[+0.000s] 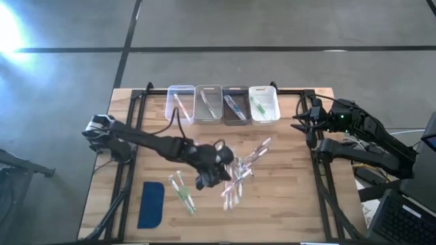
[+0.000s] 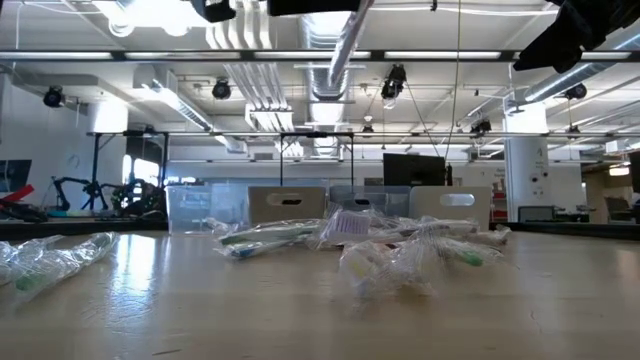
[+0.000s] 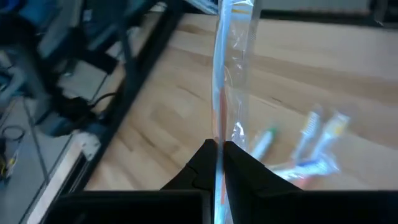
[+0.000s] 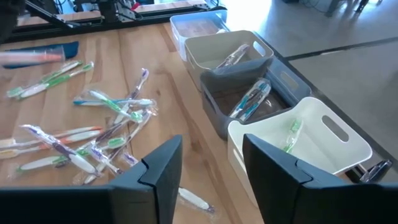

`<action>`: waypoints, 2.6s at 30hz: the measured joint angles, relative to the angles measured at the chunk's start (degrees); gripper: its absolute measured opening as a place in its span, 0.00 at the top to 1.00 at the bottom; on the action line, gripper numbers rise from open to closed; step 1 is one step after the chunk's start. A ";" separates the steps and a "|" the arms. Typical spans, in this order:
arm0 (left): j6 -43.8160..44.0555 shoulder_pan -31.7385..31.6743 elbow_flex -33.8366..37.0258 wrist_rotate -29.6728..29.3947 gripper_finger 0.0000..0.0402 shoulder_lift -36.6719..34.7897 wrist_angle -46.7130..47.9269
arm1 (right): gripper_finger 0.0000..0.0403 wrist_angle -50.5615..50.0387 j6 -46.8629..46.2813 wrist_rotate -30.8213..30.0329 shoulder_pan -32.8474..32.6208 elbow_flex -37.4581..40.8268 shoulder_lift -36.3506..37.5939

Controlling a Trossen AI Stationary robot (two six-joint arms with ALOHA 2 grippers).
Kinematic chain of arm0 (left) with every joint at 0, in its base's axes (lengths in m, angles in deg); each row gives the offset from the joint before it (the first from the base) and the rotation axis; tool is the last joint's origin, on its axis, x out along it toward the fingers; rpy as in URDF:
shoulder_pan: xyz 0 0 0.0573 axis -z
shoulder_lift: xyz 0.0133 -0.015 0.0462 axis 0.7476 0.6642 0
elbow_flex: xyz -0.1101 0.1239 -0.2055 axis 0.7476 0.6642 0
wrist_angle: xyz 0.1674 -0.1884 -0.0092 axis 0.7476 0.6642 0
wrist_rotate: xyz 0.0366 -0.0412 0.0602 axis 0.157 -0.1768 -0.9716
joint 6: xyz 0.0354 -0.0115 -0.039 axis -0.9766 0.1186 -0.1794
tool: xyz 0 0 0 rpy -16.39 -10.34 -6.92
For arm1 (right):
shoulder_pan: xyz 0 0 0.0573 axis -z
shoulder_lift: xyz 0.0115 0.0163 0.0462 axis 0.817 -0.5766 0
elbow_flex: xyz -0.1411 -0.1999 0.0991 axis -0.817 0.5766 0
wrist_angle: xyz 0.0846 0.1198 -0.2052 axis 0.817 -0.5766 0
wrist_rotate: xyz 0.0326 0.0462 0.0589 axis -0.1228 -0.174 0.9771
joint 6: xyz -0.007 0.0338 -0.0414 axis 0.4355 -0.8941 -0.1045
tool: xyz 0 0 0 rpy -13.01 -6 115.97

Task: Pick & Place Toothbrushes
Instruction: Put the orange toothbrush into the white transparent bin

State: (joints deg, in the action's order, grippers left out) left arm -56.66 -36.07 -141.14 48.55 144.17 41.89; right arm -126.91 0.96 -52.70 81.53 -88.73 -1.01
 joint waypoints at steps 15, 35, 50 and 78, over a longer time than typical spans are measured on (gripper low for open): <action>17.06 -6.49 -5.73 -0.60 0.95 -0.84 -2.93 | 0.51 0.02 0.00 -0.02 0.02 0.00 0.00; 40.48 -14.33 -20.10 -13.50 0.96 -0.91 -8.34 | 0.60 0.01 0.00 0.00 0.02 0.00 0.02; 38.42 -17.20 -43.53 -29.35 0.96 12.33 -17.21 | 0.70 0.00 0.00 0.00 0.00 0.00 0.01; 80.27 -30.39 -56.80 -67.57 0.96 9.66 40.34 | 0.89 0.02 0.00 -0.02 0.02 0.00 0.02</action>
State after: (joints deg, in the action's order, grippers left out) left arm 23.61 -66.46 -197.94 -19.02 153.83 82.23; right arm -126.89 0.96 -52.72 81.55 -88.73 -0.99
